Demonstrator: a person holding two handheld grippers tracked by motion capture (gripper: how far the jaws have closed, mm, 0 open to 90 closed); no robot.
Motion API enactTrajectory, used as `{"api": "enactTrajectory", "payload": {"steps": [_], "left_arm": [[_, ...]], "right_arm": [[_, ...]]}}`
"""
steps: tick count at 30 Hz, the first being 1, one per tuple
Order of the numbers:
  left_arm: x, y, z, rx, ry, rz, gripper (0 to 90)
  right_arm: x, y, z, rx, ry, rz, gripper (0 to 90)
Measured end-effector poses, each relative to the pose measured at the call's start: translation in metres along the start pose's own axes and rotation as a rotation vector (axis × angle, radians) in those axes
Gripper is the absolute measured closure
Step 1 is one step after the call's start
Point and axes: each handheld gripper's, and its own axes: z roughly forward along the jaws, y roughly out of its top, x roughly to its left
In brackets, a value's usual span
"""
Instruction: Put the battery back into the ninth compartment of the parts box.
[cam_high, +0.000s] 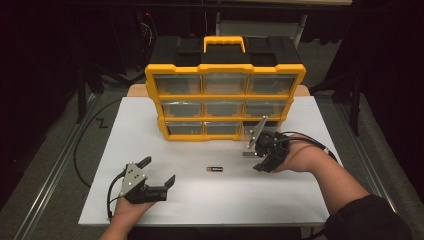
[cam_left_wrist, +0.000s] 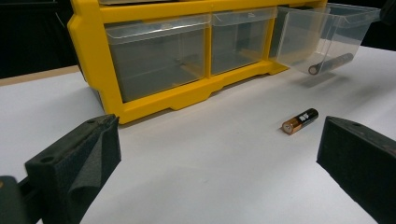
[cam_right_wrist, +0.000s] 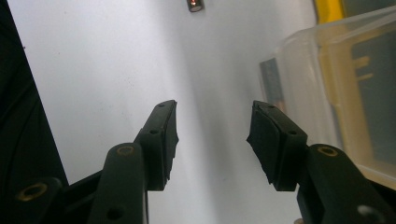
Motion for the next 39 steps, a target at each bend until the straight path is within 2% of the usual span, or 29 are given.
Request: {"api": "enactTrajectory", "payload": {"steps": [9, 25, 30, 39], "left_arm": [[0.0, 0.0, 0.0, 0.0, -0.001, 0.001, 0.3], [0.0, 0.0, 0.0, -0.001, 0.0, 0.004, 0.3], [0.0, 0.0, 0.0, -0.002, 0.0, 0.003, 0.4], [0.0, 0.0, 0.0, -0.002, -0.002, 0.004, 0.3]], "right_arm": [[0.006, -0.003, 0.023, 0.017, 0.027, 0.004, 48.3], [0.015, -0.008, 0.053, 0.028, 0.059, 0.017, 39.0], [0.017, -0.008, 0.061, 0.014, 0.06, 0.022, 34.3], [0.02, -0.002, 0.071, 0.011, 0.074, 0.019, 32.0]]}}
